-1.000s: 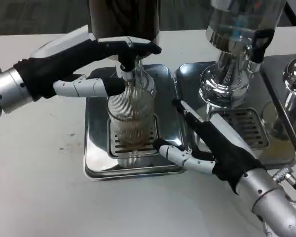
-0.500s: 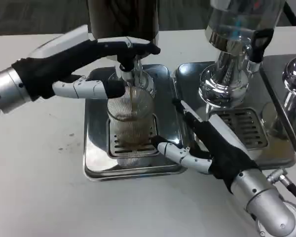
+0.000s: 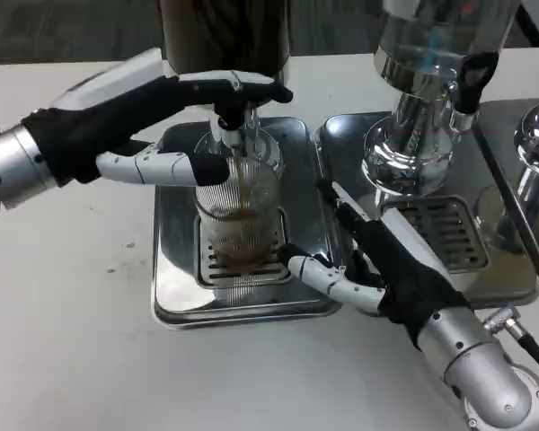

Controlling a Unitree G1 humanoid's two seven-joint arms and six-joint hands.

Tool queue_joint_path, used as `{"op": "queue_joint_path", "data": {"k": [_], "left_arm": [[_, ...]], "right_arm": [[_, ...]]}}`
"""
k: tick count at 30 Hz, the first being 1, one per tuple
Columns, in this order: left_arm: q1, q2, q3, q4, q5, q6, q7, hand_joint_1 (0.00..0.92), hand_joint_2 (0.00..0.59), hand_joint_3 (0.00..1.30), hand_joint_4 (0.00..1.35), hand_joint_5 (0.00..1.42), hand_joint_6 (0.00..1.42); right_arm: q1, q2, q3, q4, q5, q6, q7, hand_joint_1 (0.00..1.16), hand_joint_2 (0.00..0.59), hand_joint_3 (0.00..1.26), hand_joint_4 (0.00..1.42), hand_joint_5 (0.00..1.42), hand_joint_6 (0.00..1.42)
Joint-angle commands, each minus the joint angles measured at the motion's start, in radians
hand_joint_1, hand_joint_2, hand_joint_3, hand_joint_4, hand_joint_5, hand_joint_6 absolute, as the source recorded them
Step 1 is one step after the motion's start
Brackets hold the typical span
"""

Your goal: Grasp the cup under the faucet to collect the drink, then remove the cup.

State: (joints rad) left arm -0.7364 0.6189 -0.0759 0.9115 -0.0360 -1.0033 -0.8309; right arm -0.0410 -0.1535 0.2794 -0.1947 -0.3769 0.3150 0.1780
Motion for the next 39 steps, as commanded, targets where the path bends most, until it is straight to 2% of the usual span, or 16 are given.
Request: {"op": "queue_joint_path", "data": {"k": [1,19,28,39], "left_arm": [[0.043,0.015,-0.022,-0.002,0.031,0.003,-0.02,0.0,0.051,0.23,0.13,0.16,0.19],[0.047,0.018,-0.021,-0.017,0.031,0.007,-0.016,0.0,0.052,0.23,0.13,0.17,0.19],[0.044,0.021,-0.021,-0.016,0.034,0.009,-0.009,0.0,0.056,0.24,0.14,0.17,0.19],[0.037,0.024,-0.024,-0.013,0.039,0.009,-0.003,0.0,0.062,0.24,0.15,0.17,0.2]], "right_arm": [[-0.02,0.008,-0.007,0.025,0.013,-0.024,-0.02,0.49,0.244,0.0,0.0,0.0,0.0],[-0.087,0.019,-0.044,0.128,0.041,-0.098,-0.069,0.48,0.247,0.0,0.0,0.0,0.0],[-0.14,0.021,-0.065,0.186,0.069,-0.147,-0.073,0.47,0.248,0.0,0.0,0.0,0.0],[-0.191,0.027,-0.079,0.244,0.081,-0.168,-0.074,0.47,0.251,0.0,0.0,0.0,0.0]]}}
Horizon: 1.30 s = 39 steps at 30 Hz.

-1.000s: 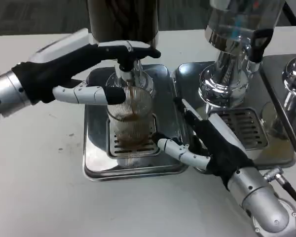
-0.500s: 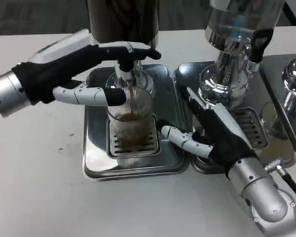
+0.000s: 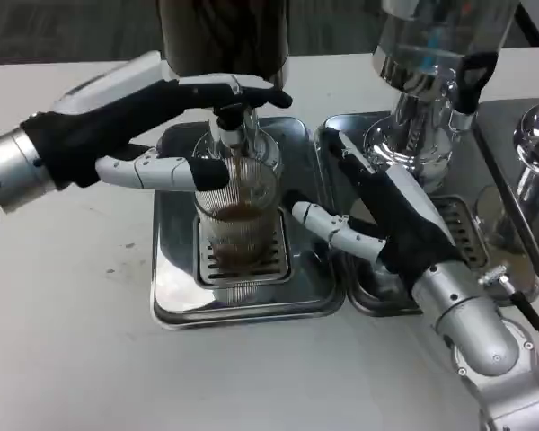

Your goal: Grasp the cup under the faucet to collect the drink, then remove the cup.

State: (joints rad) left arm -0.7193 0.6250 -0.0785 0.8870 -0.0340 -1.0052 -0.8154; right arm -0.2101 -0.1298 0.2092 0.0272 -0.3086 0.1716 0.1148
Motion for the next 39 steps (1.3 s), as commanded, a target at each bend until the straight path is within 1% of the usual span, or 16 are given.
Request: {"op": "queue_joint_path", "data": {"k": [1,8,14,21,28,35,39], "left_arm": [[0.02,0.018,-0.021,0.012,0.037,0.011,-0.019,0.0,0.063,0.24,0.15,0.17,0.2],[0.02,0.018,-0.021,0.012,0.034,0.011,-0.017,0.0,0.064,0.24,0.15,0.17,0.2],[0.021,0.019,-0.01,0.012,0.02,0.009,-0.012,0.0,0.064,0.24,0.15,0.17,0.2],[0.04,0.005,0.043,0.016,-0.048,0.017,-0.004,0.0,0.066,0.23,0.15,0.18,0.22],[0.052,0.031,0.099,0.014,-0.08,0.003,0.002,0.0,0.071,0.24,0.15,0.2,0.26],[0.078,0.055,0.145,-0.01,-0.105,0.006,0.001,0.0,0.075,0.25,0.17,0.21,0.27],[0.106,0.069,0.169,-0.033,-0.125,0.012,0.001,0.0,0.075,0.25,0.17,0.21,0.27]], "right_arm": [[-0.024,0.004,-0.01,0.027,0.014,-0.027,-0.011,0.47,0.251,0.0,0.0,0.0,0.0],[-0.046,0.008,-0.014,0.061,0.027,-0.042,-0.01,0.48,0.249,0.0,0.0,0.0,0.0],[-0.056,0.009,-0.013,0.077,0.035,-0.049,-0.007,0.48,0.248,0.0,0.0,0.0,0.0],[-0.061,0.013,-0.013,0.092,0.043,-0.062,-0.009,0.49,0.248,0.0,0.0,0.0,0.0],[-0.069,0.024,-0.01,0.117,0.048,-0.078,-0.008,0.49,0.252,0.0,0.0,0.0,0.0],[-0.086,0.035,-0.009,0.153,0.07,-0.107,0.003,0.49,0.251,0.0,0.0,0.0,0.0],[-0.085,0.037,-0.007,0.157,0.077,-0.119,0.007,0.49,0.25,0.0,0.0,0.0,0.0]]}}
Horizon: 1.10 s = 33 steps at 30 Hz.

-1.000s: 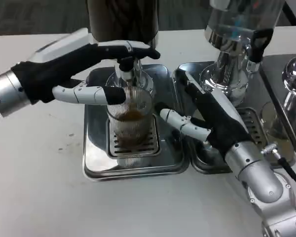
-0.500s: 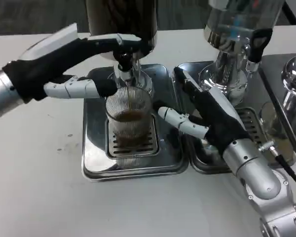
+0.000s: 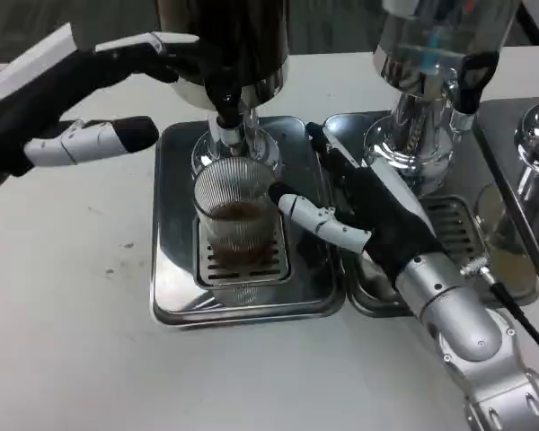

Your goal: Grasp the cup under the faucet to collect the drink, then remove the cup.

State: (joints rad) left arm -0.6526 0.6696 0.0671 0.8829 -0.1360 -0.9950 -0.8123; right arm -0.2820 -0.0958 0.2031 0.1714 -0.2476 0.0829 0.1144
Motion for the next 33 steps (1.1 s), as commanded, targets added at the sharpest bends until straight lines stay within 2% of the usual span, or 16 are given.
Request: {"op": "queue_joint_path", "data": {"k": [1,5,11,14,20,33], "left_arm": [[0.047,0.028,0.029,-0.034,-0.027,0.005,-0.002,0.0,0.075,0.25,0.17,0.22,0.27],[0.067,0.042,0.04,-0.037,-0.02,0.025,-0.004,0.0,0.076,0.26,0.18,0.22,0.27],[0.09,0.049,0.032,-0.021,0.006,0.042,-0.001,0.0,0.075,0.26,0.2,0.23,0.29],[0.108,0.048,0.033,-0.026,0.01,0.048,0.005,0.0,0.075,0.26,0.2,0.23,0.29],[0.137,0.06,0.038,-0.038,0.011,0.059,0.007,0.0,0.087,0.31,0.22,0.24,0.3],[0.194,0.081,0.058,-0.058,-0.005,0.079,0.014,0.0,0.088,0.32,0.24,0.24,0.31]], "right_arm": [[-0.012,0.003,-0.001,0.012,0.017,-0.032,0.009,0.49,0.249,0.0,0.0,0.0,0.0],[-0.021,-0.001,0.006,0.025,0.028,-0.038,0.032,0.49,0.249,0.0,0.0,0.0,0.0],[-0.051,-0.027,0.026,0.051,0.032,-0.028,0.109,0.5,0.234,0.0,0.0,0.0,0.0],[-0.062,-0.028,0.027,0.07,0.04,-0.032,0.133,0.5,0.233,0.0,0.0,0.0,0.0],[-0.068,-0.019,0.021,0.106,0.057,-0.049,0.135,0.5,0.23,0.0,0.0,0.0,0.0],[-0.098,-0.002,0.008,0.209,0.093,-0.104,0.137,0.49,0.217,0.0,0.0,0.0,0.0]]}}
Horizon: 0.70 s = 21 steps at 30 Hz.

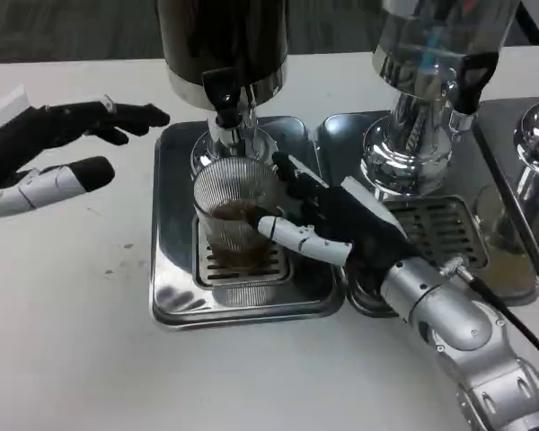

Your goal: Grasp the cup under the faucet to collect the drink, then remove the cup.

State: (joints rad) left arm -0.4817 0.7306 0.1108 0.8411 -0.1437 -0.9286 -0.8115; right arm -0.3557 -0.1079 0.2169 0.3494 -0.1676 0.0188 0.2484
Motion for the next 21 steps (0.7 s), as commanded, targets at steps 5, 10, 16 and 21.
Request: {"op": "queue_joint_path", "data": {"k": [5,10,16,21], "left_arm": [[0.039,0.026,0.025,-0.02,0.001,0.023,0.012,0.0,0.091,0.32,0.25,0.25,0.31],[0.052,0.028,0.033,-0.026,0.002,0.03,0.009,0.0,0.099,0.33,0.26,0.26,0.32],[0.056,0.031,0.035,-0.033,0.003,0.038,0.008,0.0,0.103,0.35,0.27,0.27,0.33],[0.059,0.031,0.036,-0.036,0.003,0.042,0.008,0.0,0.106,0.35,0.27,0.27,0.33]], "right_arm": [[-0.035,0.012,0.002,0.056,0.003,-0.062,0.003,0.48,0.213,0.0,0.0,0.0,0.0],[-0.041,0.015,0.017,0.073,-0.015,-0.083,-0.002,0.48,0.212,0.0,0.0,0.0,0.0],[-0.045,0.013,0.03,0.083,-0.032,-0.088,-0.007,0.51,0.203,0.0,0.0,0.0,0.0],[-0.044,0.009,0.034,0.077,-0.048,-0.079,-0.014,0.57,0.206,0.0,0.0,0.0,0.0]]}}
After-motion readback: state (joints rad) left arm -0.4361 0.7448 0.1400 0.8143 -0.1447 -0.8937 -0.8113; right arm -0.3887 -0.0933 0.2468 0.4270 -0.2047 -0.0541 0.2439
